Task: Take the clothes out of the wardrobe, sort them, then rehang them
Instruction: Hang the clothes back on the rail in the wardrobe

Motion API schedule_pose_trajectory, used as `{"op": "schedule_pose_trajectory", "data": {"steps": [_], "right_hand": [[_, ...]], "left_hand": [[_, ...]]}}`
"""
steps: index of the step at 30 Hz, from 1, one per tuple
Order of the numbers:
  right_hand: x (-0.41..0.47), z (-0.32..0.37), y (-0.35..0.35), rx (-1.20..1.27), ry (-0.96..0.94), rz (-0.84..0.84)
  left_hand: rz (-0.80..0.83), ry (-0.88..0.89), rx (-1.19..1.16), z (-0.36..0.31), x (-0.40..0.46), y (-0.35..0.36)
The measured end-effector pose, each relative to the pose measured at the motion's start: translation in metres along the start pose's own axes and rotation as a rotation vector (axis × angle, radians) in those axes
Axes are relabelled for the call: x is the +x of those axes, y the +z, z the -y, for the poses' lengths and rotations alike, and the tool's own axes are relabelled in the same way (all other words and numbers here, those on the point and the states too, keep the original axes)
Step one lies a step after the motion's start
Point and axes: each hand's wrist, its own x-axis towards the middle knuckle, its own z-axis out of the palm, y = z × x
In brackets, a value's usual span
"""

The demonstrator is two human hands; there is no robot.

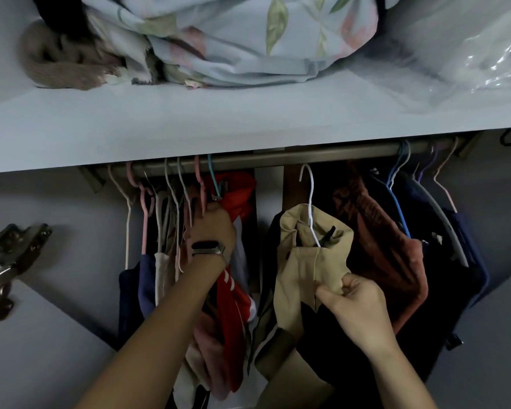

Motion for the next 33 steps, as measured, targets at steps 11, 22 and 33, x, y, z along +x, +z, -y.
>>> {"op": "schedule_pose_trajectory", "data": {"steps": [11,22,33], "right_hand": [[0.039,0.017,0.04,0.058,-0.157,0.094],[0.09,0.029,0.08,0.041,-0.267,0.105],[0.095,-0.014,0.112,-0.291,-0.308,0.202]], "left_hand": [[0.083,0.044,-0.34,0.031,-0.062,-0.038],[-0.091,0.094,-0.138,0.035,-0.088,-0.048],[-0.029,-0.029,-0.268,0.041,-0.108,-0.029]]}}
